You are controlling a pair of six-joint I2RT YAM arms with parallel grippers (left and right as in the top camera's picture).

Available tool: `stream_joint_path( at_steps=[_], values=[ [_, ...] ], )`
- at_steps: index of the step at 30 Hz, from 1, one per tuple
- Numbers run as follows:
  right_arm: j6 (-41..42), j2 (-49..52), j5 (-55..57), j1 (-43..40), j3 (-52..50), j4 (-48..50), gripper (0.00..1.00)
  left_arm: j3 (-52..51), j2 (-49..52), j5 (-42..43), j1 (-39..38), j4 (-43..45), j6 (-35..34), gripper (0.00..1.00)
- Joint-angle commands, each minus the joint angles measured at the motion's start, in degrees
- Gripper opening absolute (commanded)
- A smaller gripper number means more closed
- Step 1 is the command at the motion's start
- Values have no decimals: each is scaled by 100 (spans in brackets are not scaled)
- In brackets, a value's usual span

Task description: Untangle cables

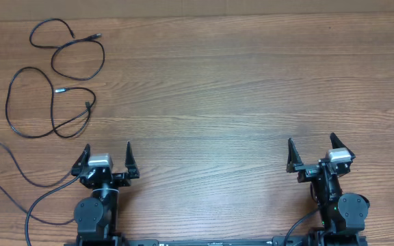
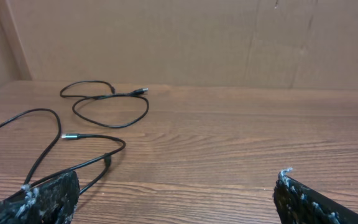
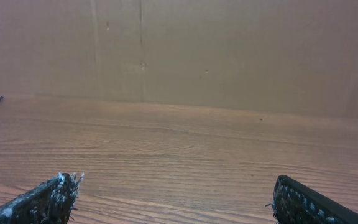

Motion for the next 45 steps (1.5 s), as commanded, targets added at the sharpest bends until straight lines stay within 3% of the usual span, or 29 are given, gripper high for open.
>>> stream_joint_path(
  at_steps=[1,18,24,45],
  values=[
    [-4,-57,0,37,-55,26,100,-20,-52,15,-35,7,-59,100],
    [0,-57,15,26,-55,24,100,-20,-48,15,-35,9,-59,100],
    [603,-57,168,28,-55,2,100,-20,-46,13,-35,9,-61,100],
    [560,-57,208,33,-55,9,100,-20,-46,13,-35,9,-59,99]
  ],
)
